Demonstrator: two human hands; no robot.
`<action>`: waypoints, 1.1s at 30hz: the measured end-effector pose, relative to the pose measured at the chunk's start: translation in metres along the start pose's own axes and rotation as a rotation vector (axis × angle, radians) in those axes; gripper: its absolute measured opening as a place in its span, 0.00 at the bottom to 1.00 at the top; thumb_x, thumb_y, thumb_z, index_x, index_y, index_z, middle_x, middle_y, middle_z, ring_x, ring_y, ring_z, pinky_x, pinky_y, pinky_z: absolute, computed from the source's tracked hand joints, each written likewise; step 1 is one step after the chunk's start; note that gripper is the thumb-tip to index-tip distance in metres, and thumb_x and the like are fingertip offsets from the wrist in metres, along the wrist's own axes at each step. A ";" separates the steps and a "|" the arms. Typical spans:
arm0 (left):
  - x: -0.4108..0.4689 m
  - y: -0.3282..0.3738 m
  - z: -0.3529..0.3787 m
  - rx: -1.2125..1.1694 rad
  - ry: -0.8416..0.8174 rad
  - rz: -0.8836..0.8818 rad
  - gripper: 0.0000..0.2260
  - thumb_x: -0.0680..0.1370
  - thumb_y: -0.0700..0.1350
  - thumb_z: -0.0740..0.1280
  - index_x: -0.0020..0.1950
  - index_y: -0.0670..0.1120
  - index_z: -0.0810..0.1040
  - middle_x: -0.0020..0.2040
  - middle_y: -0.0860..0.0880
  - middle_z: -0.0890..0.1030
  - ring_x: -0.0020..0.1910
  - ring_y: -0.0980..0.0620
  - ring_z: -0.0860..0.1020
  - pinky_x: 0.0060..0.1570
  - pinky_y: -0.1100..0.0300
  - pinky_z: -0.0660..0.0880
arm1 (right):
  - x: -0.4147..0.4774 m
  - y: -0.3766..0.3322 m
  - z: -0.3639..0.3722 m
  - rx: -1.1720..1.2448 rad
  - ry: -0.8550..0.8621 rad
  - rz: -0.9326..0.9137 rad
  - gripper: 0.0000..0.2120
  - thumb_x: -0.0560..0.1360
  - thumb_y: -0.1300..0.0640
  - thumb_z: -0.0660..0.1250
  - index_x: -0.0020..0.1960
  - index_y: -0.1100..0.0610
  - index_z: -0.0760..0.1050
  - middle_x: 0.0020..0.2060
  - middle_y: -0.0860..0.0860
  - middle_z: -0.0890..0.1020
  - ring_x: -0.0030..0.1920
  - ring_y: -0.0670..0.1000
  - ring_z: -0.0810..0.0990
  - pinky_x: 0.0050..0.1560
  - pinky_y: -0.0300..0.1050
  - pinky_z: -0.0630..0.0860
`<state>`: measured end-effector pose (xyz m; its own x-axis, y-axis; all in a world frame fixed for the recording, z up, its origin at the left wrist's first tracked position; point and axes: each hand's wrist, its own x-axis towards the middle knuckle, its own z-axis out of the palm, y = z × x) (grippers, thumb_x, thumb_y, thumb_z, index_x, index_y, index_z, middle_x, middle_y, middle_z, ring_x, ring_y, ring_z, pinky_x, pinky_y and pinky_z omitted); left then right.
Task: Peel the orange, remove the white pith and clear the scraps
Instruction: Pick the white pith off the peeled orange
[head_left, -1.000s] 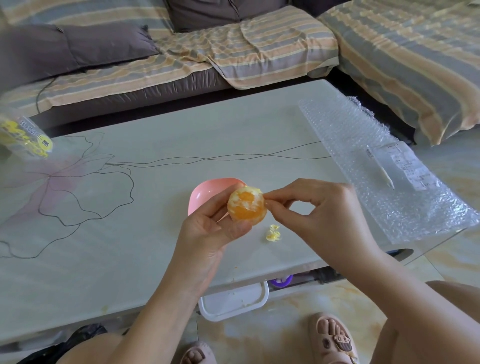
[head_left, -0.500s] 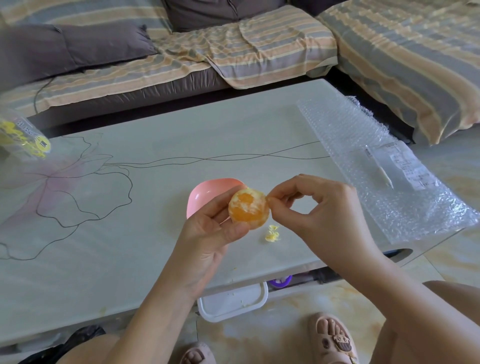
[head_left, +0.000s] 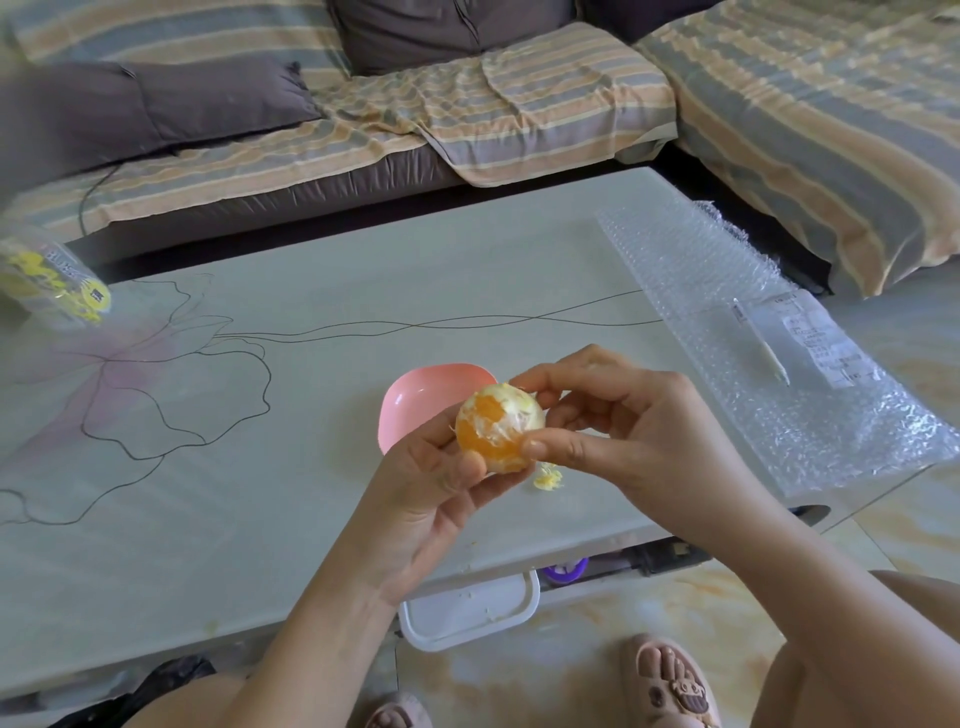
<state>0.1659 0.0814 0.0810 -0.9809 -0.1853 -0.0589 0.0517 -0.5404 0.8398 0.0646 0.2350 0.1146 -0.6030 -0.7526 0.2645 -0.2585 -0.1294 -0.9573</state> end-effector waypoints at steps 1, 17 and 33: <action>0.000 -0.001 0.001 0.003 0.004 -0.005 0.30 0.57 0.52 0.81 0.56 0.41 0.82 0.54 0.42 0.83 0.55 0.46 0.81 0.53 0.55 0.78 | 0.000 0.001 0.000 -0.013 0.009 -0.001 0.16 0.63 0.54 0.75 0.50 0.52 0.82 0.43 0.51 0.78 0.37 0.49 0.79 0.47 0.42 0.78; -0.002 0.005 0.002 -0.072 0.089 -0.036 0.27 0.55 0.52 0.83 0.49 0.41 0.85 0.50 0.41 0.84 0.50 0.46 0.83 0.47 0.57 0.80 | -0.002 0.005 0.003 -0.335 0.085 -0.200 0.15 0.66 0.56 0.76 0.50 0.57 0.77 0.46 0.44 0.78 0.43 0.48 0.79 0.44 0.39 0.75; -0.011 0.018 -0.004 0.367 0.057 0.103 0.32 0.62 0.52 0.80 0.64 0.49 0.78 0.58 0.46 0.82 0.59 0.47 0.80 0.55 0.55 0.77 | -0.006 0.004 0.003 -0.492 0.012 -0.288 0.18 0.67 0.55 0.76 0.55 0.54 0.76 0.47 0.46 0.75 0.46 0.45 0.76 0.49 0.33 0.72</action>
<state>0.1780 0.0704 0.0946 -0.9616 -0.2742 0.0144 0.0684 -0.1884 0.9797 0.0693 0.2370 0.1085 -0.4641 -0.7237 0.5107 -0.7329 -0.0102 -0.6803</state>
